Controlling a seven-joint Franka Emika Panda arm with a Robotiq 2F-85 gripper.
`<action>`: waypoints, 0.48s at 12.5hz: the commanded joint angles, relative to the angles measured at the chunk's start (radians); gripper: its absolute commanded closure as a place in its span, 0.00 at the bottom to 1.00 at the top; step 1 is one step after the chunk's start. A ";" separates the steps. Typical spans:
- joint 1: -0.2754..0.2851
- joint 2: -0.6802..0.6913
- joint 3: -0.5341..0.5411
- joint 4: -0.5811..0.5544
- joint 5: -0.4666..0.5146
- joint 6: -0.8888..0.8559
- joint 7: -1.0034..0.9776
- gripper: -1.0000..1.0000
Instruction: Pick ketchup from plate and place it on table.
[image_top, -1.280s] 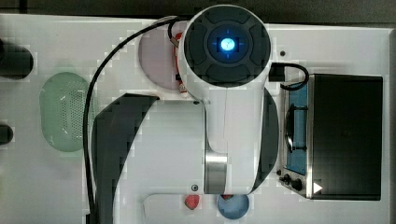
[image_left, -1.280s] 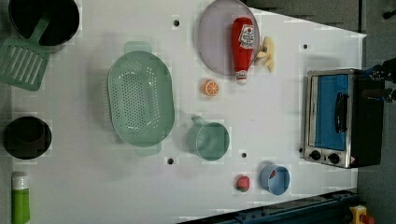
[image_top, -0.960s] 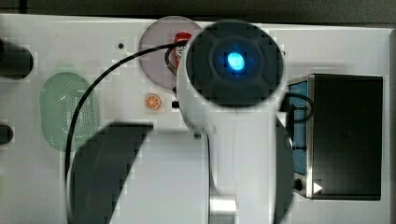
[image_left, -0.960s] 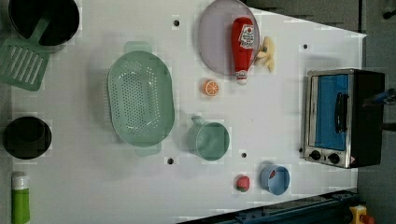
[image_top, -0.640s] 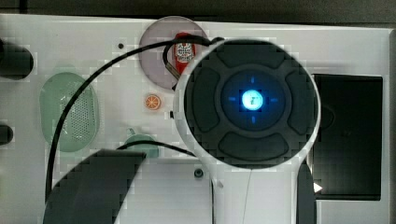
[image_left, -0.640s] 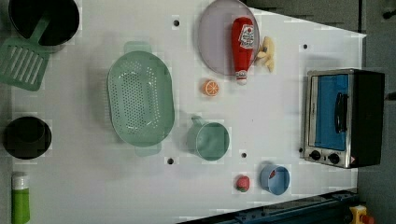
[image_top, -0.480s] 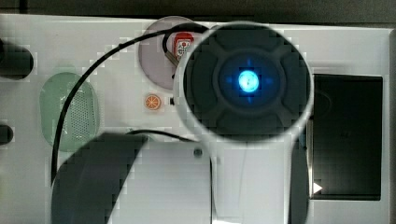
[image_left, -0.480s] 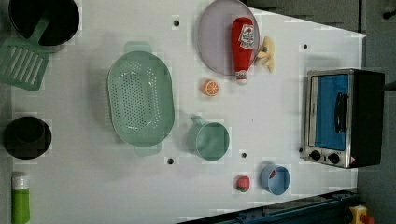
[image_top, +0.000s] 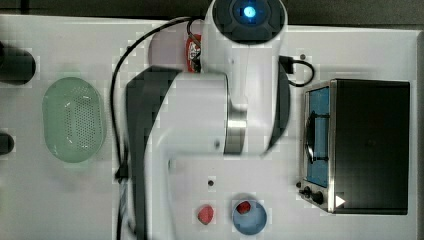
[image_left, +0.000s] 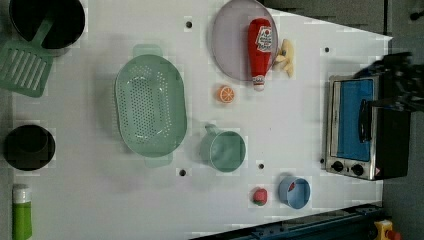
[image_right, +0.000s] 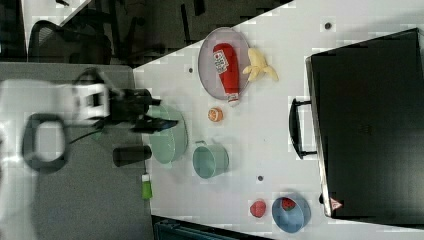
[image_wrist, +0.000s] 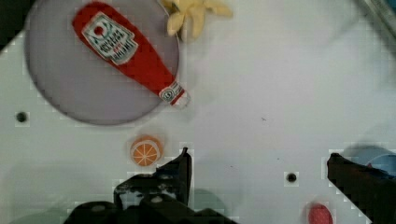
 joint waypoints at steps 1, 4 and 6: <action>0.012 0.080 0.032 0.003 -0.001 0.082 -0.107 0.00; 0.027 0.202 0.033 0.006 -0.003 0.216 -0.273 0.00; 0.038 0.279 0.033 0.008 -0.005 0.325 -0.418 0.00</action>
